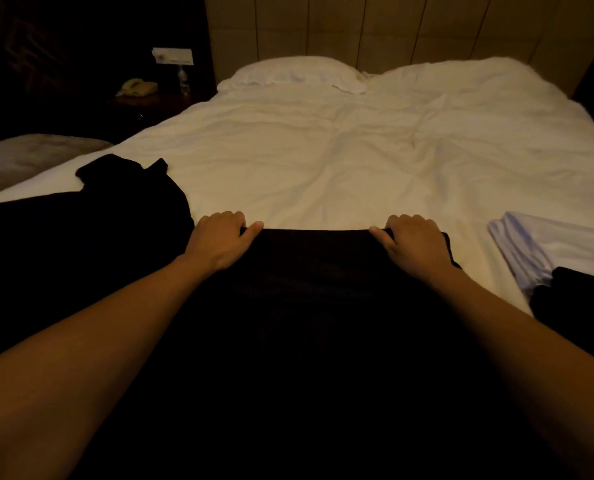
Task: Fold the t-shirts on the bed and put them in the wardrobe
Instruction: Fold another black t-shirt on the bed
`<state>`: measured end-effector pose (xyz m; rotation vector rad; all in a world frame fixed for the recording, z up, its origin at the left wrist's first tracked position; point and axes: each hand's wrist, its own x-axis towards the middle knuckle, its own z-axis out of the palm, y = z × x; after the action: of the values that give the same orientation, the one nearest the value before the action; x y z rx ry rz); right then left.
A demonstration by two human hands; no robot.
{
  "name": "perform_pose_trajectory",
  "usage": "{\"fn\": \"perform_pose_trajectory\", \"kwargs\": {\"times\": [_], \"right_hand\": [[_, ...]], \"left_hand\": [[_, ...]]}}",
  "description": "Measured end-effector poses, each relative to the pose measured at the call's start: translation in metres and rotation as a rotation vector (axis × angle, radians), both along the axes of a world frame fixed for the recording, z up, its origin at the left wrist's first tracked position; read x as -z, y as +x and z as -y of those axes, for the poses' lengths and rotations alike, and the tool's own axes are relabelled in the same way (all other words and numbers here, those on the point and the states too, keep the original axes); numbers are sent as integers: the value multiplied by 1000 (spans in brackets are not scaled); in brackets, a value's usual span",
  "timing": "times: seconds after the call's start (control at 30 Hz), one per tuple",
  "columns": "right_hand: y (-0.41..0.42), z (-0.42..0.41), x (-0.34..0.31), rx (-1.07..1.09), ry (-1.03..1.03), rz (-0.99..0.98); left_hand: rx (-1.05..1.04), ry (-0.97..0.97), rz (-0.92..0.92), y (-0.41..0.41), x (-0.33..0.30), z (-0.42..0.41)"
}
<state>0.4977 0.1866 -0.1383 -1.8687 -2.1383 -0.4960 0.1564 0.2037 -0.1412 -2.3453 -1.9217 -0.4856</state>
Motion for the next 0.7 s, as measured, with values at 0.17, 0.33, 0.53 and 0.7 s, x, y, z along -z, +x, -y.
{"fn": "perform_pose_trajectory", "kwargs": {"times": [0.17, 0.33, 0.53, 0.7], "right_hand": [[0, -1, 2, 36, -18, -18], [-2, 0, 11, 54, -159, -77], [-7, 9, -1, -56, -196, -190], [-15, 29, -27, 28, 7, -110]], "left_hand": [[-18, 89, -77, 0, 0, -2], [29, -49, -96, 0, 13, -1], [118, -148, 29, 3, -2, 2], [80, 116, 107, 6, -25, 21]]}}
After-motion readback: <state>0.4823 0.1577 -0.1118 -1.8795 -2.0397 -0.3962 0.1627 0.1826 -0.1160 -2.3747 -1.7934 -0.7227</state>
